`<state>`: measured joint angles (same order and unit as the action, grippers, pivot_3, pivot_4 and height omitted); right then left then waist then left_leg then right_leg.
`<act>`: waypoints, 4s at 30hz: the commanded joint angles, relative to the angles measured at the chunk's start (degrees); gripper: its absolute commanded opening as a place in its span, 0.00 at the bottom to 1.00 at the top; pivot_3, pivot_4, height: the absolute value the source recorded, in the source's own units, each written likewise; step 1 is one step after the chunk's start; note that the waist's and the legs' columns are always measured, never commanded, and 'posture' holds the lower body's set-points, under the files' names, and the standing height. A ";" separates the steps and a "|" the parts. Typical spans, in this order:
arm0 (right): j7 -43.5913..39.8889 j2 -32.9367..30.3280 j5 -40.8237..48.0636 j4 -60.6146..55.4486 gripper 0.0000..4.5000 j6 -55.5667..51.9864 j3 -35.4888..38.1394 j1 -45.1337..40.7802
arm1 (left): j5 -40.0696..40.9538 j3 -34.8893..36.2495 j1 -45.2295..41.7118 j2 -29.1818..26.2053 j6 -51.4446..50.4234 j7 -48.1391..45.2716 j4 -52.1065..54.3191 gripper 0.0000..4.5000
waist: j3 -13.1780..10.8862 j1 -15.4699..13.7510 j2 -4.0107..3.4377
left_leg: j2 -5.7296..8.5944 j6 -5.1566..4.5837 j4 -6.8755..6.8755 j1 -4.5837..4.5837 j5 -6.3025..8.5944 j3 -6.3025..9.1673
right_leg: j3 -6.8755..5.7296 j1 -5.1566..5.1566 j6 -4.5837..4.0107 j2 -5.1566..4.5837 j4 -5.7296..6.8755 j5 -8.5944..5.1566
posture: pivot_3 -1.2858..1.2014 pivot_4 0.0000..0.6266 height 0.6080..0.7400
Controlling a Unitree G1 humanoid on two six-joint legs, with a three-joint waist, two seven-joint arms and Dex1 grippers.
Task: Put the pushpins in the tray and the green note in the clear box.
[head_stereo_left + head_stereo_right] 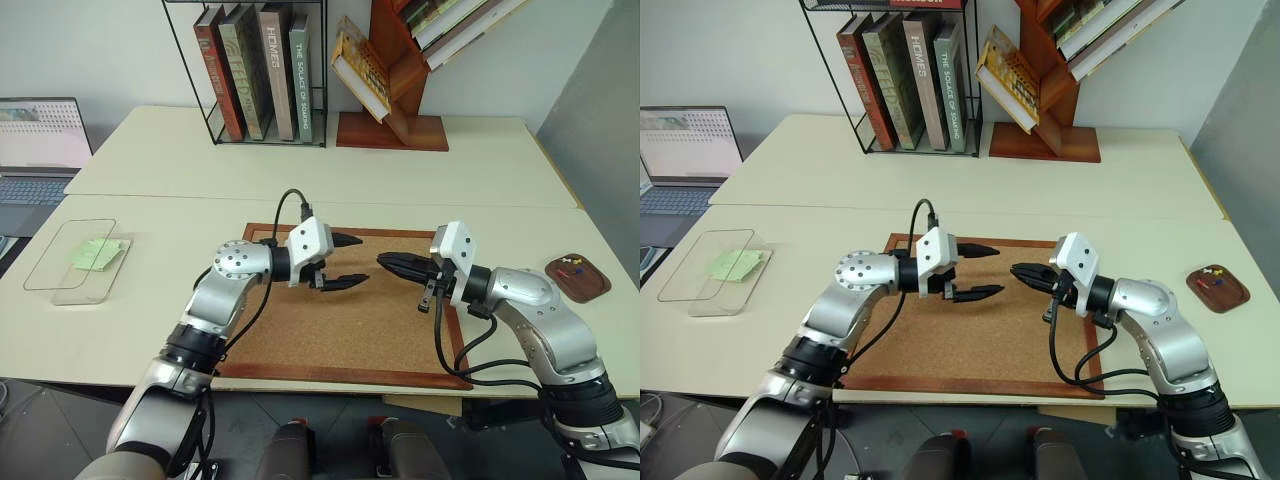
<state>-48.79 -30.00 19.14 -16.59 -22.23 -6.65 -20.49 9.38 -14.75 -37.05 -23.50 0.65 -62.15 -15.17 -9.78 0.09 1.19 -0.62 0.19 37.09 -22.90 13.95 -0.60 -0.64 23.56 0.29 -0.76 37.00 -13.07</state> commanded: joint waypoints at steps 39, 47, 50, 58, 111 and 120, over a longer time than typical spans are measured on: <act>3.74 -0.52 10.67 -8.37 0.00 -12.36 7.25 -2.00 | -6.36 -1.05 -5.62 8.07 10.28 -2.86 -17.92 0.00 | -0.05 -0.03 0.08 | -0.03 0.00 0.04 -0.03 0.00 0.05 | 0.00 0.00 0.00 0.05 0.05 0.01 | 0.52 0.24 1.00; 10.27 -2.99 13.56 -8.93 0.00 -16.30 18.63 1.40 | -6.65 -0.13 -3.25 8.75 9.84 0.55 -13.60 0.00 | -0.05 0.02 0.09 | -0.03 0.00 0.03 -0.01 0.00 0.02 | 0.02 0.00 0.01 0.05 0.05 0.01 | 0.52 0.24 1.00; 15.80 -3.98 13.05 -7.06 0.00 -19.64 25.37 4.94 | -5.26 1.31 -0.26 8.26 6.41 3.07 -6.28 0.00 | -0.05 -0.07 0.09 | -0.03 0.00 0.01 -0.04 0.00 0.04 | 0.01 0.00 0.01 0.02 0.03 0.01 | 0.52 0.24 1.00; 27.03 -8.88 -1.78 5.29 0.00 -14.21 28.16 10.83 | -5.72 -0.75 6.94 8.22 1.06 6.74 7.04 0.00 | -0.04 -0.04 0.06 | 0.03 0.00 0.03 0.04 0.00 -0.04 | 0.07 -0.05 0.02 -0.07 0.08 0.02 | 0.52 0.24 1.00; 24.62 -8.81 -3.09 15.76 0.99 -0.99 29.20 4.56 | -1.65 1.77 6.80 9.15 -9.19 12.62 15.47 0.00 | 0.04 0.28 -0.09 | -0.07 0.00 0.05 0.08 0.00 -0.10 | 0.20 -0.06 0.08 0.16 0.08 0.05 | 0.52 0.24 1.00; 7.01 -6.00 9.33 -6.27 0.99 -5.60 13.39 5.88 | 0.69 17.42 12.32 -1.15 -23.95 22.31 26.89 0.00 | 0.02 1.23 -0.09 | -0.24 0.00 0.03 0.11 0.00 0.07 | 0.10 -0.06 0.07 0.34 0.10 0.05 | 0.52 0.24 1.00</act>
<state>-39.29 -35.90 25.80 -18.35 -26.40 8.70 -12.83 9.25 -1.78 -25.57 -22.70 -20.76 -42.26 7.90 -9.77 1.32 1.09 -0.86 0.18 37.12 -22.78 13.95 -0.53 -0.53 23.50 0.36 -0.42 37.11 -13.03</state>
